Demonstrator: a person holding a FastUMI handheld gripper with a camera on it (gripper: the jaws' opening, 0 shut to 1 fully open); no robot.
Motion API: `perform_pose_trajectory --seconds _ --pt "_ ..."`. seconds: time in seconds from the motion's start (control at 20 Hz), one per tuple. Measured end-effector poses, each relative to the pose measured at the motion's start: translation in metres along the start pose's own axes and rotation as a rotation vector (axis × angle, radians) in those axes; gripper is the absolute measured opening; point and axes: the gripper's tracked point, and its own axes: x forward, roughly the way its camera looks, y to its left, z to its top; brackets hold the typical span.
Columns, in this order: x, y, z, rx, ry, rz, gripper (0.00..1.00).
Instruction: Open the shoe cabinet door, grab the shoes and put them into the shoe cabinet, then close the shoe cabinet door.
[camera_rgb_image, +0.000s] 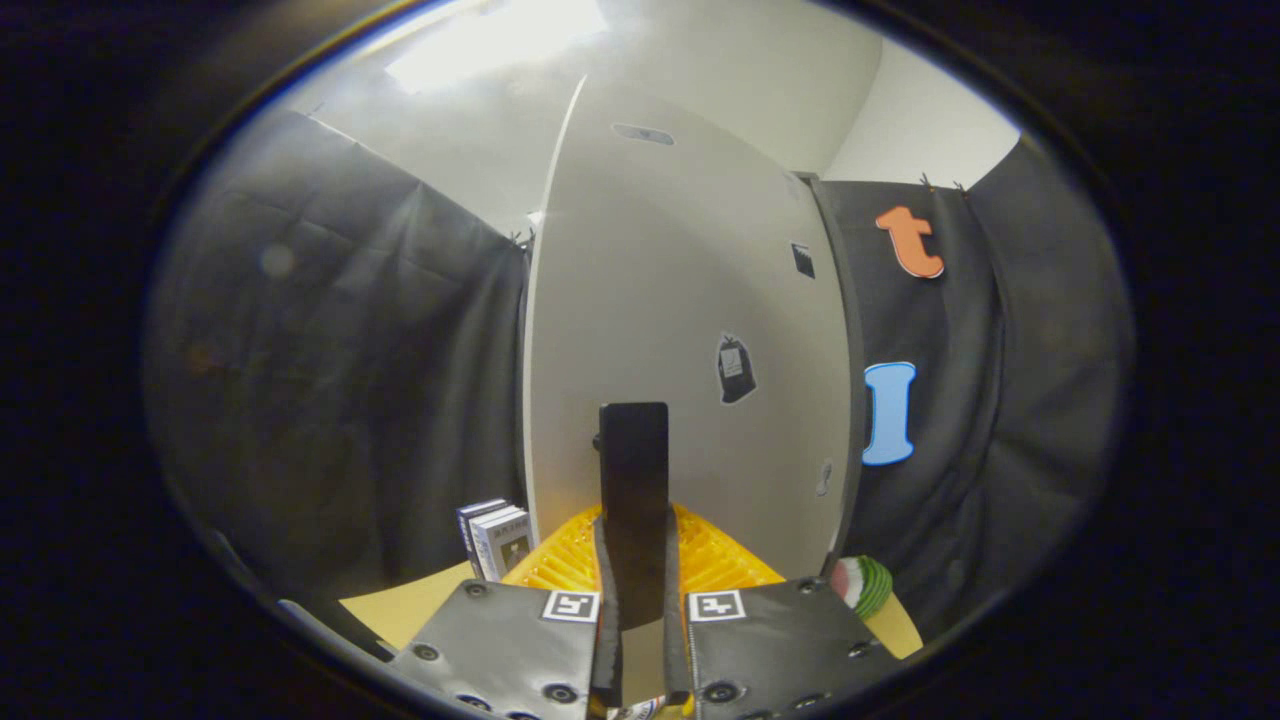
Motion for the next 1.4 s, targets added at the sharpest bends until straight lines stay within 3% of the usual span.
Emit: perform_pose_trajectory --seconds 0.35,1.4 --pt "-0.009 -0.015 0.003 -0.027 -0.017 -0.039 0.18" --pt "-0.028 -0.055 -0.005 0.032 -0.019 -0.283 0.15"
